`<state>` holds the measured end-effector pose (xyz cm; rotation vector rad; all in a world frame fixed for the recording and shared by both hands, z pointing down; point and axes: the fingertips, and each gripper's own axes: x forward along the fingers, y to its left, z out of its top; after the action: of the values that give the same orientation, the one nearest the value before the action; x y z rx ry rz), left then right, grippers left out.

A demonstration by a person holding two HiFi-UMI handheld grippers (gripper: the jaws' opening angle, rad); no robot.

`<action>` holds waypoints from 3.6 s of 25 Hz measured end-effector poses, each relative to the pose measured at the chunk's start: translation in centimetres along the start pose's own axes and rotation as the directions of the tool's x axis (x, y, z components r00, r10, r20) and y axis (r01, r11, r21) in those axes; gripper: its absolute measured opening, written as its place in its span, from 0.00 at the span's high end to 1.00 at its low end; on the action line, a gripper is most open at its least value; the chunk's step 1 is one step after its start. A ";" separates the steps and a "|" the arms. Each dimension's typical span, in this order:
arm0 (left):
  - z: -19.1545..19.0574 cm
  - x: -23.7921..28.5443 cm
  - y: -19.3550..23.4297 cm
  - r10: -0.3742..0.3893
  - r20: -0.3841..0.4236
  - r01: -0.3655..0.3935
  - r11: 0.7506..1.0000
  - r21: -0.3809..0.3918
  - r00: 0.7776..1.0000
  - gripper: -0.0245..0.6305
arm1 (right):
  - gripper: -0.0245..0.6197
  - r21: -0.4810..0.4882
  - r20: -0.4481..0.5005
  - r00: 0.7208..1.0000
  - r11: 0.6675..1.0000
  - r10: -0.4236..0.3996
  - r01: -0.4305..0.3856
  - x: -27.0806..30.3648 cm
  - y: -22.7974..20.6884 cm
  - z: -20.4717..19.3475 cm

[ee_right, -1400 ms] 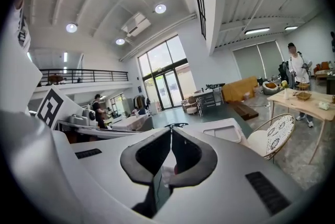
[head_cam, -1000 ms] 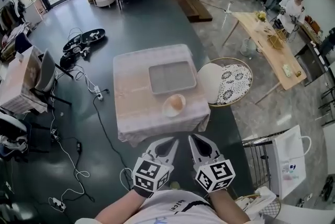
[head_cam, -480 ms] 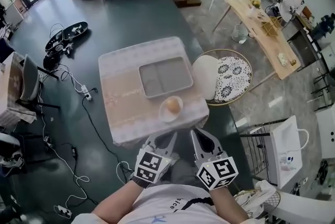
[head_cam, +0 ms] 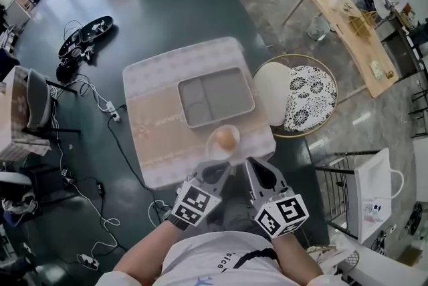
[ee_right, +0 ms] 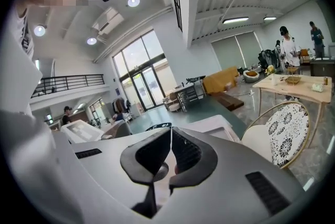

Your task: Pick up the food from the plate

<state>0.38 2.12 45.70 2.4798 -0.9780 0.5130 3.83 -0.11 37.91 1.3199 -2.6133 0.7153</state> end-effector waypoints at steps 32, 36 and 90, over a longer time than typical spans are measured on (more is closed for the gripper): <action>-15.1 15.3 6.8 -0.358 -0.605 0.702 0.408 0.583 0.711 0.46 | 0.94 0.120 -0.084 0.996 0.992 -0.026 0.036 7.3 -10.4 -11.4; -16.6 16.4 7.2 -0.346 -0.647 0.733 0.353 0.581 0.680 0.43 | 0.94 0.122 -0.085 0.996 0.992 -0.023 0.033 7.4 -10.5 -12.0; 8.6 -1.1 2.7 -0.302 -0.195 0.359 0.742 0.566 0.933 0.43 | 0.94 -0.093 0.028 0.995 0.991 0.095 -0.092 3.7 3.0 8.3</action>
<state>-0.74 -3.43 38.55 3.0563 -0.3295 0.9138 0.03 -5.16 30.75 1.2014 -2.7133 0.5831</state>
